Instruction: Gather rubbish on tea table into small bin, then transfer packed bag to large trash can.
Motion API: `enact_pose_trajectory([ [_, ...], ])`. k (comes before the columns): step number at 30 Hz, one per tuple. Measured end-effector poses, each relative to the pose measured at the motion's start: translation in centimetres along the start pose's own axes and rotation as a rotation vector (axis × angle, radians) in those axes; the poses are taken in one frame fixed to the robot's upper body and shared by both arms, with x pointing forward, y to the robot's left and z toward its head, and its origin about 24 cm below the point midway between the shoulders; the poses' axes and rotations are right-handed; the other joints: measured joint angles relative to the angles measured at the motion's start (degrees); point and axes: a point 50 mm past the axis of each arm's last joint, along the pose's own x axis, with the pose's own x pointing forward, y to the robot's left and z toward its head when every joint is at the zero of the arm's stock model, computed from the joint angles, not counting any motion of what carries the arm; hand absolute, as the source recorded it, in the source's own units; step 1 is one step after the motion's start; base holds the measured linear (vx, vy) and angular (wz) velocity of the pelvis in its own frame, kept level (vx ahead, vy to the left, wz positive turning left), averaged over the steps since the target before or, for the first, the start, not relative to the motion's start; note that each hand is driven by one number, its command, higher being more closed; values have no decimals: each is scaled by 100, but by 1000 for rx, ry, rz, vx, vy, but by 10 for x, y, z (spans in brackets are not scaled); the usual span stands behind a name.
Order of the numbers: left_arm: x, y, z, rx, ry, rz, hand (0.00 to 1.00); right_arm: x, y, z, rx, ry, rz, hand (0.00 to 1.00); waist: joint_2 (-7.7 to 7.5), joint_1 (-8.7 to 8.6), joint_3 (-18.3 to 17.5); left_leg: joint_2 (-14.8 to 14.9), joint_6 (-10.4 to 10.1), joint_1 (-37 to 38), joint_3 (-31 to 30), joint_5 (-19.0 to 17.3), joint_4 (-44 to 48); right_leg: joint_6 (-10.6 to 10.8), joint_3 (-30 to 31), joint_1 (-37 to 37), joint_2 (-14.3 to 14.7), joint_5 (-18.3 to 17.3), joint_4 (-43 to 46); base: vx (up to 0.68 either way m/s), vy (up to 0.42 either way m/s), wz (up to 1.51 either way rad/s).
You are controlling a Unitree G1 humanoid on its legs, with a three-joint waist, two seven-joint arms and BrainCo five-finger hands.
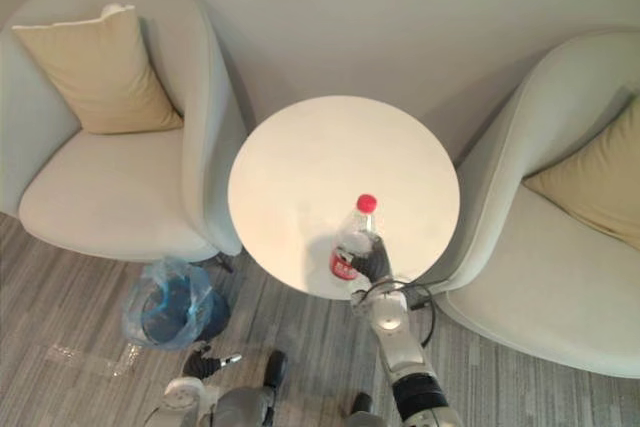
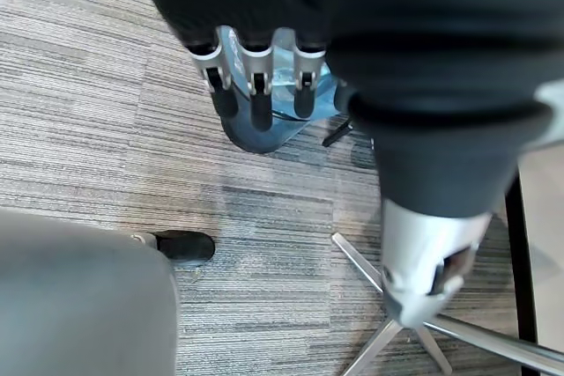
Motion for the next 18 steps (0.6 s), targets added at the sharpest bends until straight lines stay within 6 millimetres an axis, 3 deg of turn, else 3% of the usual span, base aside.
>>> enact_pose_trajectory([
  [6, 0, 1, -1, 7, 13, 0, 0, -19, -6, 9, 30, -60, -5, 100, -3, -34, 3, 23, 6, 120, 148, -18, 2, -7, 190, 23, -3, 6, 38, -27, -1, -12],
  [11, 0, 0, -2, 28, 14, -3, 0, -35, -18, 3, 37, -48, -29, 100, 2, -74, -1, 43, 4, 210, 272, -16, 5, -1, 298, 12, -1, 1, 34, -64, -11, -14],
  [18, -1, -1, -10, 79, 45, -20, 0, -52, -24, 5, 40, -64, -41, 100, 100, -339, -96, 68, -13, 271, 479, -4, 14, 56, 492, -23, 3, -17, -1, -64, -12, -18],
])
